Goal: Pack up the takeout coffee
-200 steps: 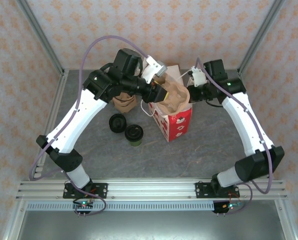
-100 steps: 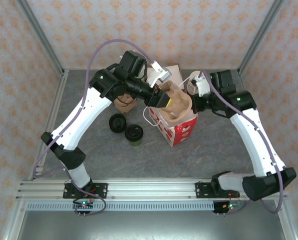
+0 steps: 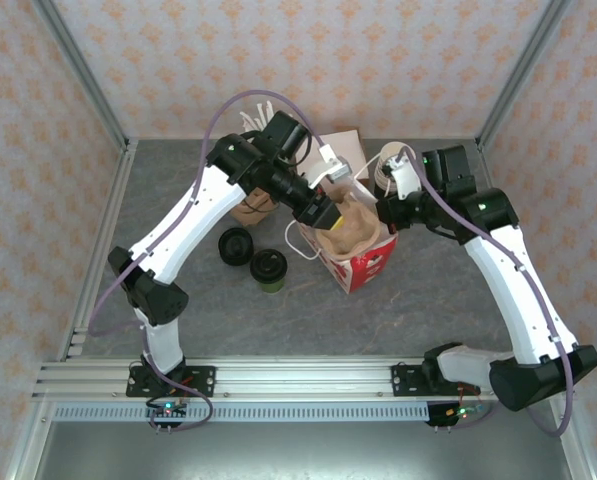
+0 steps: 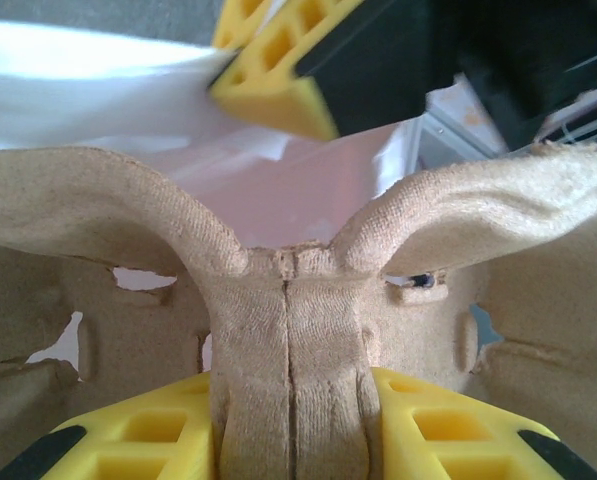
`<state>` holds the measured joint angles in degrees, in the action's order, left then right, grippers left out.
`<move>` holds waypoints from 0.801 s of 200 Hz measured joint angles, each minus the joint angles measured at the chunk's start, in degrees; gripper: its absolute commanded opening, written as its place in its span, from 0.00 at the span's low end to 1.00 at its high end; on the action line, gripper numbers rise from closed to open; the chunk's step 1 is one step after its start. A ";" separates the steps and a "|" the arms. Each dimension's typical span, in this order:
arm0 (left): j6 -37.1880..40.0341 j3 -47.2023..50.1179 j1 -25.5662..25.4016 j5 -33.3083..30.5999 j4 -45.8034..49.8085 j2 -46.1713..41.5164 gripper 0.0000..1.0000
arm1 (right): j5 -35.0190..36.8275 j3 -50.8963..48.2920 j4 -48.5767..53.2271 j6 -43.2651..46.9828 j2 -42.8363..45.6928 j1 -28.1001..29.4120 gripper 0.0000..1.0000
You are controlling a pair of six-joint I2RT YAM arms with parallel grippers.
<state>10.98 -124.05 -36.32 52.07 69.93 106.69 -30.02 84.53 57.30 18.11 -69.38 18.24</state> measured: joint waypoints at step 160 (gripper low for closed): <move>-1.88 -0.39 -2.51 -17.38 -0.74 1.05 0.34 | -4.74 -0.02 1.60 0.42 0.31 1.01 0.06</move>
<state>9.10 -124.44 -38.83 34.70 69.19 107.74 -34.76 84.51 58.89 18.52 -69.08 19.25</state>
